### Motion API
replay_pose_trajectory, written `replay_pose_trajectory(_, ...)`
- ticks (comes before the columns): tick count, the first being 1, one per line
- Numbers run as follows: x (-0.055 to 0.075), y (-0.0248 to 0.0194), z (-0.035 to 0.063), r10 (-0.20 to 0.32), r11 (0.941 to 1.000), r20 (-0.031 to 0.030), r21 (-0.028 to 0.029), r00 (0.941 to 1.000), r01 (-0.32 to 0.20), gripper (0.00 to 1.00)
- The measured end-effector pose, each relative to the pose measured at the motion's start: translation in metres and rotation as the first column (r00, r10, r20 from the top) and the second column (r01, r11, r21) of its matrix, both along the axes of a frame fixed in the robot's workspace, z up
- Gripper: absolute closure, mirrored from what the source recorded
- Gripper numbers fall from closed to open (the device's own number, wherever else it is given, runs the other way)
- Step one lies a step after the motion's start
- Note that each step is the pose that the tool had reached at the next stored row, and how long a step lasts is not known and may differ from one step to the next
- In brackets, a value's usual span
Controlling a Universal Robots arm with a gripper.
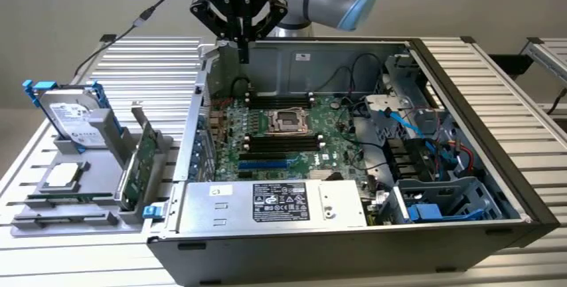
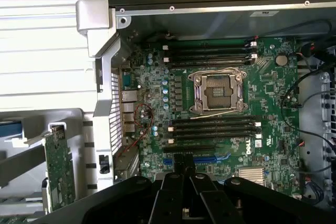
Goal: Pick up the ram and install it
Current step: 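Reach for the ram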
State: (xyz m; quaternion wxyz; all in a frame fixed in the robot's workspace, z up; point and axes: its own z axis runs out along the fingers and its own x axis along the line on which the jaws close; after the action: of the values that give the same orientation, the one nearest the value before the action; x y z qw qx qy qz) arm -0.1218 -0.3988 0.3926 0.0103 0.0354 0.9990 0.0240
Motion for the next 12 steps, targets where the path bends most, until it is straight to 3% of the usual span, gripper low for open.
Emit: replay_pose_trajectory(12,-0.052,-0.0087,-0.0041,0.000,1.0000,-0.0003,0.0000,1.0000,0.000,0.89)
